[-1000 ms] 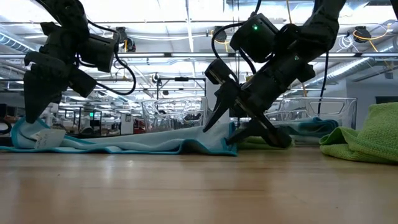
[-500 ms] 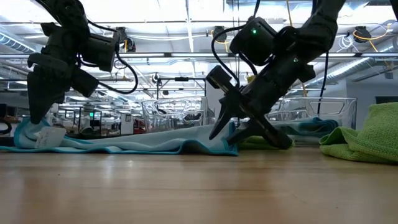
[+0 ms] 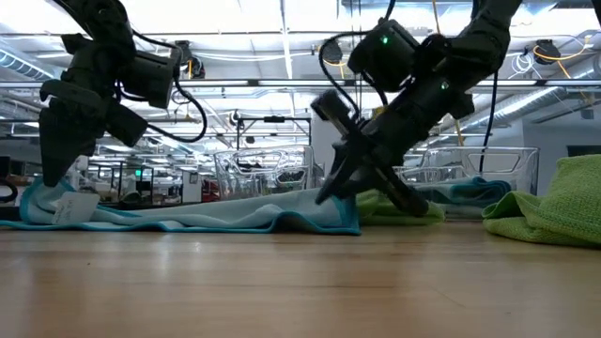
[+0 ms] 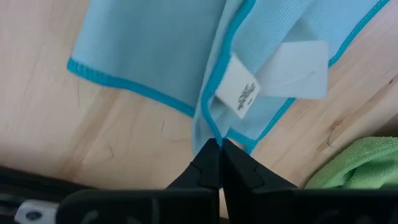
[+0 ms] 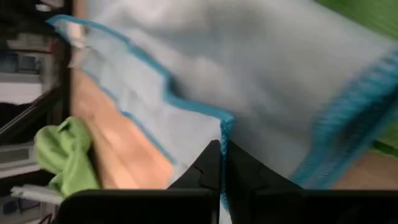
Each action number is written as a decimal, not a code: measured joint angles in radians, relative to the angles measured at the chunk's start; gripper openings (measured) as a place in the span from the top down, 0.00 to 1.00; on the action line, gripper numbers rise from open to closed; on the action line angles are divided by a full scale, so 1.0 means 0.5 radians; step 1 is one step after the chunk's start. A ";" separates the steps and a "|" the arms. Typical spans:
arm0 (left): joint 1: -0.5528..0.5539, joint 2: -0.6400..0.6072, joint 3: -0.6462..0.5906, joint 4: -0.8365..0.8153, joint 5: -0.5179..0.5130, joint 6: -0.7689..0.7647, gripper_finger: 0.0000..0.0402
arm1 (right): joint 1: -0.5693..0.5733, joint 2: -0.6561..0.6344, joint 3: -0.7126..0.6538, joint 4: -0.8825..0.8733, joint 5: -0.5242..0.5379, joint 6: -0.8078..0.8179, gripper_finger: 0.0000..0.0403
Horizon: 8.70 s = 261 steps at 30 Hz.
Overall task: Fold microfiber towels
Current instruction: Fold the blue microfiber towel
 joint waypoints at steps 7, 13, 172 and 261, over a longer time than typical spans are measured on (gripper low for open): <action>-0.050 -0.067 0.045 -0.141 -0.001 -0.029 0.99 | 0.000 -0.219 0.000 -0.128 0.011 -0.212 1.00; -0.174 -0.306 0.098 -0.153 0.002 -0.281 0.99 | 0.015 -0.471 -0.001 -0.336 0.058 -0.472 1.00; -1.739 0.265 0.667 0.452 -0.609 -1.244 0.97 | 0.494 -1.354 -0.891 -0.243 -0.198 -0.291 0.99; -1.735 0.266 0.668 0.676 -0.500 -1.263 0.91 | 0.585 -1.068 -0.890 0.160 -0.665 -0.234 0.70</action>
